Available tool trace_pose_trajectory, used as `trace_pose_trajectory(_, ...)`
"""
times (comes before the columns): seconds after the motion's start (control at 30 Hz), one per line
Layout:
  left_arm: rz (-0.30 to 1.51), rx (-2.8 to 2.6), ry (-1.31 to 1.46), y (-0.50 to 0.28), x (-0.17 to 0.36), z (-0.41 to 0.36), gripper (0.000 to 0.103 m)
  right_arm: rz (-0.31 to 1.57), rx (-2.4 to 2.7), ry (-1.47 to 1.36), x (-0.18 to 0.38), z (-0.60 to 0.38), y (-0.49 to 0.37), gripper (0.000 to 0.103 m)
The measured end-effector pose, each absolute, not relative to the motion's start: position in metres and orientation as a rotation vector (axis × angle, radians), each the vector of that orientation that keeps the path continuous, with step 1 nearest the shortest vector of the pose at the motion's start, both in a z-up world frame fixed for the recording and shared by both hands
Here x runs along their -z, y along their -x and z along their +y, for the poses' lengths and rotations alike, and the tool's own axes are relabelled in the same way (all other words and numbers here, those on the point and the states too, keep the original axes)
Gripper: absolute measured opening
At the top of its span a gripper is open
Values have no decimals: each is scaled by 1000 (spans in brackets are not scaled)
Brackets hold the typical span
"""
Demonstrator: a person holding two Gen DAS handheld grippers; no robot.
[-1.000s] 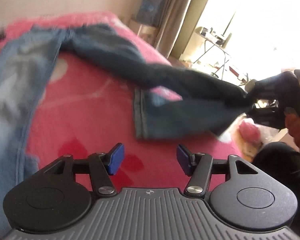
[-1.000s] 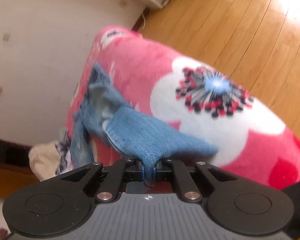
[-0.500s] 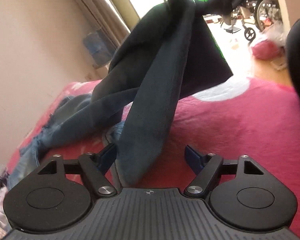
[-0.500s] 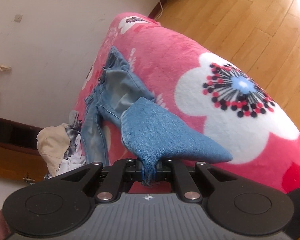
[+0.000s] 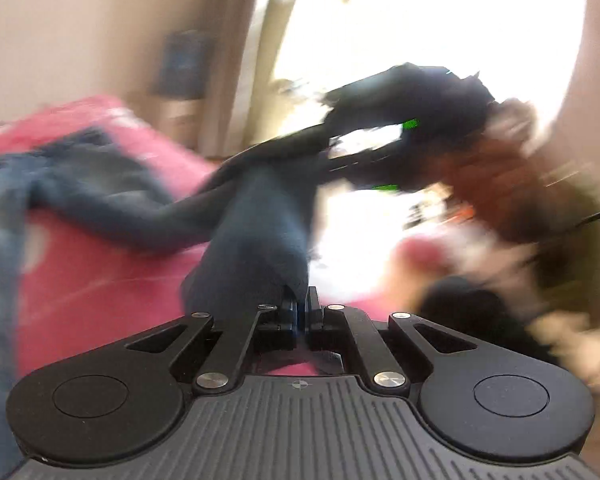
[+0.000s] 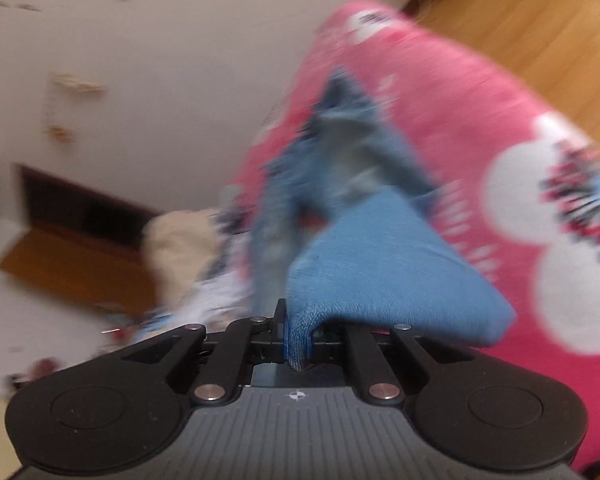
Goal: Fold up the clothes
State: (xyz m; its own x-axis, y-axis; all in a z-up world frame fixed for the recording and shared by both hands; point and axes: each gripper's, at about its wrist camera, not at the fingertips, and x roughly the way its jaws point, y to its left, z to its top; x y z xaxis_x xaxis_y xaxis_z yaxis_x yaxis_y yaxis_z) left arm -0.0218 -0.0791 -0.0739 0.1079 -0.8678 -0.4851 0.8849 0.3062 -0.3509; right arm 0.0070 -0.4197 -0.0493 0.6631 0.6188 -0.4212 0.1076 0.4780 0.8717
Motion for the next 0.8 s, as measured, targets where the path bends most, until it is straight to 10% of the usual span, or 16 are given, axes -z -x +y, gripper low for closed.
trace_pose_trajectory(0.37, 917, 1622, -124, 78, 109, -137, 1, 1194, -252, -1028, 109, -413, 40, 12)
trace_pose_trajectory(0.5, 903, 1659, -294, 97, 121, -150, 3, 1171, -176, -848, 86, -422, 55, 48)
trace_pose_trajectory(0.8, 961, 1568, -187, 83, 126, -143, 37, 1020, -59, -173, 41, -377, 45, 48)
